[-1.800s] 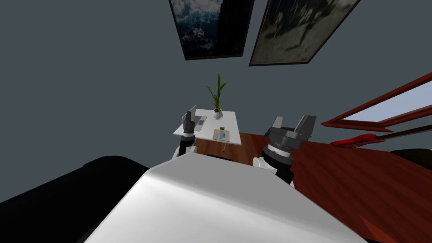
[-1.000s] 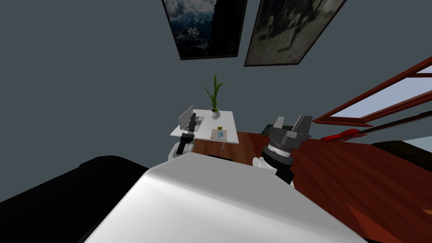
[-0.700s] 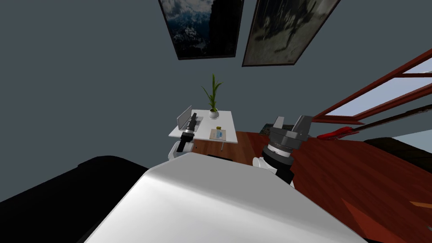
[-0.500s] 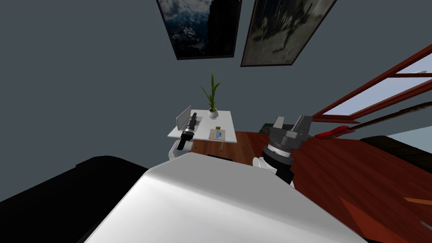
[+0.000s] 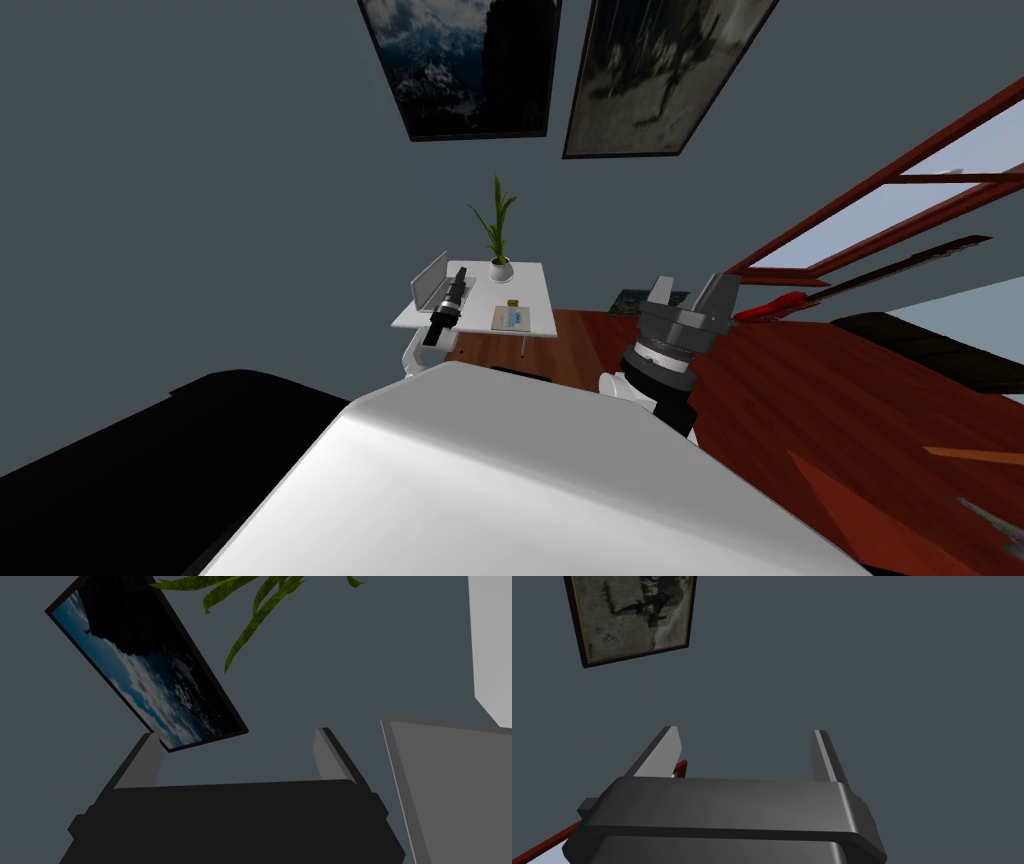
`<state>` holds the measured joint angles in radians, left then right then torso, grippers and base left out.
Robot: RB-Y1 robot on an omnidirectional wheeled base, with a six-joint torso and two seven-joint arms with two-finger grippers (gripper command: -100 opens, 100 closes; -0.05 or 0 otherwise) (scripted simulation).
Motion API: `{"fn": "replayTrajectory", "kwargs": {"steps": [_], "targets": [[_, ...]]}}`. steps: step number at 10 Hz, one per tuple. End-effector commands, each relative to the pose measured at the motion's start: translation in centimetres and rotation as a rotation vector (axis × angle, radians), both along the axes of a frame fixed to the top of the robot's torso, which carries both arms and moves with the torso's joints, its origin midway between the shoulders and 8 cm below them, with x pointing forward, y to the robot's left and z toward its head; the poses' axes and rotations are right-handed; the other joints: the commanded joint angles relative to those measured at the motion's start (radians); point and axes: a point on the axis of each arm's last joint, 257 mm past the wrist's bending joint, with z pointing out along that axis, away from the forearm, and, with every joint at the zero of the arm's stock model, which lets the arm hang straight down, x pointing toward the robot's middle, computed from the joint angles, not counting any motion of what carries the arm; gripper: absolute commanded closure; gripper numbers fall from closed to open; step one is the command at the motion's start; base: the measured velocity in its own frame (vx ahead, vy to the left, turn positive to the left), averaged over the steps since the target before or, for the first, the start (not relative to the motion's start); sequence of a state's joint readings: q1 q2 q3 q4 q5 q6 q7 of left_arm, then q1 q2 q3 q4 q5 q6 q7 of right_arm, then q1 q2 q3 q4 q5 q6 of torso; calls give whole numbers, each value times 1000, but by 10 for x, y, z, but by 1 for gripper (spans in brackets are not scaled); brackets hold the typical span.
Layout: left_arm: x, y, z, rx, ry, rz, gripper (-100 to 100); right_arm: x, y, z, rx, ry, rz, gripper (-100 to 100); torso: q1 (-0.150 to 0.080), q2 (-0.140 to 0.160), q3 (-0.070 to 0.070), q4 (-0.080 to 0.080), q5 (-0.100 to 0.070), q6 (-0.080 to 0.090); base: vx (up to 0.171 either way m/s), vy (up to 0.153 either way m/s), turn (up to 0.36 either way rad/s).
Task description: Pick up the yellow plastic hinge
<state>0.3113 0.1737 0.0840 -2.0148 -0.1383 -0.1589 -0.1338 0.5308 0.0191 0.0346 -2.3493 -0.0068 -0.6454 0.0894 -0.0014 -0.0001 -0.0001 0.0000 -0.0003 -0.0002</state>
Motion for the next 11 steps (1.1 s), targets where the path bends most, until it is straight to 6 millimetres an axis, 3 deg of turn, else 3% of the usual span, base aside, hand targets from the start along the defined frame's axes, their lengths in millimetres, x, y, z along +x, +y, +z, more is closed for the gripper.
{"fn": "replayTrajectory", "kwargs": {"steps": [1, 11], "targets": [[10, 12, -9, -3, 40, 27, -100, 0, 0, 0, 0, 0, 0, 0, 0, 0, 0, 0, 0, 0, -2, -26, -89], [50, 67, -59, -59, 251, 170, -100, 0, 0, 0, 0, 0, 0, 0, 0, 0, 0, 0, 0, 0, -1, -26, -67]]}}
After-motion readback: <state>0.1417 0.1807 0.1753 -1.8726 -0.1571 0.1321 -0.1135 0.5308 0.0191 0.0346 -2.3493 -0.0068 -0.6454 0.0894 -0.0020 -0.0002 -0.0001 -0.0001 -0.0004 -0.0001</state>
